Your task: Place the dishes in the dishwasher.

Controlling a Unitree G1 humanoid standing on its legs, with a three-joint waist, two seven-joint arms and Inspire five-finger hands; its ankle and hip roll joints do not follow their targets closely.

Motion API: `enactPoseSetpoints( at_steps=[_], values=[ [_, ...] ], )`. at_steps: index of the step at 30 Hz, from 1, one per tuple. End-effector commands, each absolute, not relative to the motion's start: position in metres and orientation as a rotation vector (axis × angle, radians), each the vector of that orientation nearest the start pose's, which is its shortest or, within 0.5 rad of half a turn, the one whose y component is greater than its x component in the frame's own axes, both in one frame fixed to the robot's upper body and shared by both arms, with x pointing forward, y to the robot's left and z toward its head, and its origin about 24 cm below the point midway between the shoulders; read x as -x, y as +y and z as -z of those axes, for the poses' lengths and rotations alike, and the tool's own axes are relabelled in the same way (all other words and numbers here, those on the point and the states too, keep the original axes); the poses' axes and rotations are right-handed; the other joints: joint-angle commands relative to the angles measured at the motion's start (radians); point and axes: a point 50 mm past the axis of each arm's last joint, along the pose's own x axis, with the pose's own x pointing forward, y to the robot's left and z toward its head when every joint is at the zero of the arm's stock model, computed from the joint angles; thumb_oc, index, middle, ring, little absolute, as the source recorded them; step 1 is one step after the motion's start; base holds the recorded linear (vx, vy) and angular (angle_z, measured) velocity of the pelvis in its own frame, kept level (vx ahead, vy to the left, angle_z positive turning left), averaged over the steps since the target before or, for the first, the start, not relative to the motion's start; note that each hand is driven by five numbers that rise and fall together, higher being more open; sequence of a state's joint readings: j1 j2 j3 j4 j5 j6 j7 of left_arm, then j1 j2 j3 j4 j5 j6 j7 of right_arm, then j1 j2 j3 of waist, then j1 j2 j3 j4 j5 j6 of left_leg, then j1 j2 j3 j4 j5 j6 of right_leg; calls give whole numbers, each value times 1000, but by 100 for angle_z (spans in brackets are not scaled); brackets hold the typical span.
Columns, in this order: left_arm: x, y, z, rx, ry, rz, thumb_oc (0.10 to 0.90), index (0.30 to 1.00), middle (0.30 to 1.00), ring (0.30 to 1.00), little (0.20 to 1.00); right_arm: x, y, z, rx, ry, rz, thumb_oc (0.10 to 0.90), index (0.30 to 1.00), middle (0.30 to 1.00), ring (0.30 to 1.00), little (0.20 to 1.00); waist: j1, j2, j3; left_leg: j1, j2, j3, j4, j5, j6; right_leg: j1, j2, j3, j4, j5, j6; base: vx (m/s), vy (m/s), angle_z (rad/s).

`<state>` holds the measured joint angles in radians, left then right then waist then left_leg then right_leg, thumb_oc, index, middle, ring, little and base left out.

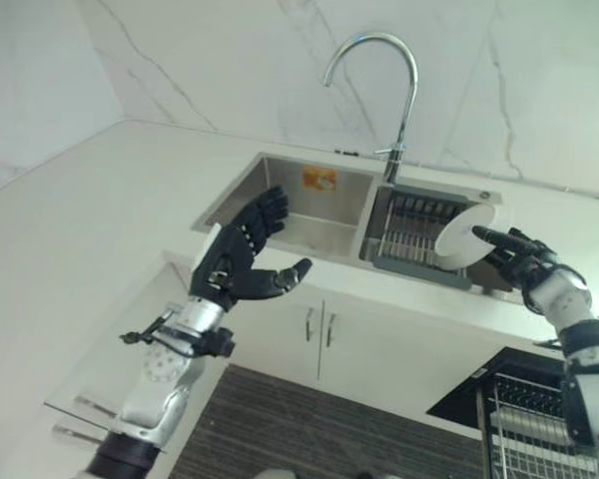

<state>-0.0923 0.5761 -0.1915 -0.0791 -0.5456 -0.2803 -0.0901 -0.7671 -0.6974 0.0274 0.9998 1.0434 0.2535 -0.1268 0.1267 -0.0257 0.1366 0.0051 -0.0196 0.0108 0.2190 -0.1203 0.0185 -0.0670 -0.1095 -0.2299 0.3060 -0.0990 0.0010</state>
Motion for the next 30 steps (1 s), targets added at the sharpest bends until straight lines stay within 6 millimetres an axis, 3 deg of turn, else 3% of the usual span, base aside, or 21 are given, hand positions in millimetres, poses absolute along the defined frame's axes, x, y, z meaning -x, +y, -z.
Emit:
enactPoseSetpoints(
  at_steps=[1,7,8,9,10,16,30],
  values=[
    [-256,189,-153,9,-531,345,800,900,900,900,900,-364,-348,-191,-489,6,397,800,900,900,900,900,20,3,-76,-22,136,36,81,4,-114,47,-17,-2,-6,-46,41,13,2,9],
    [-253,192,-149,4,-517,337,800,900,900,900,900,-358,-362,-194,-501,27,433,800,900,900,900,900,44,10,-73,-37,139,12,81,31,-123,51,-19,-15,-6,-49,40,8,6,10],
    [-253,192,-149,5,-517,337,800,900,900,900,900,-358,-362,-194,-494,29,434,734,801,801,801,801,44,10,-73,-38,138,11,81,32,-123,51,-19,-16,-6,-49,40,10,22,10],
    [-253,193,-148,2,-513,335,800,900,900,900,900,-357,-366,-195,-455,35,448,535,502,502,502,502,48,11,-72,-40,138,7,81,35,-124,51,-20,-19,-6,-49,41,8,24,9],
    [-253,193,-147,0,-508,333,800,900,900,900,900,-355,-370,-199,-436,22,470,400,300,300,300,300,53,10,-72,-42,135,3,81,35,-125,51,-23,-22,-6,-48,42,7,29,9],
    [-252,193,-144,-8,-490,332,800,900,900,900,900,-350,-382,-211,-447,4,517,400,300,300,300,300,73,12,-68,-54,126,-19,81,37,-127,50,-33,-34,-6,-44,47,-1,20,11],
    [-251,195,-141,-12,-463,326,800,900,900,900,900,-346,-390,-211,-393,-4,553,400,300,300,300,300,78,17,-67,-59,104,-26,81,-12,-114,47,-59,-40,-6,-33,67,-23,60,8]
  ],
)
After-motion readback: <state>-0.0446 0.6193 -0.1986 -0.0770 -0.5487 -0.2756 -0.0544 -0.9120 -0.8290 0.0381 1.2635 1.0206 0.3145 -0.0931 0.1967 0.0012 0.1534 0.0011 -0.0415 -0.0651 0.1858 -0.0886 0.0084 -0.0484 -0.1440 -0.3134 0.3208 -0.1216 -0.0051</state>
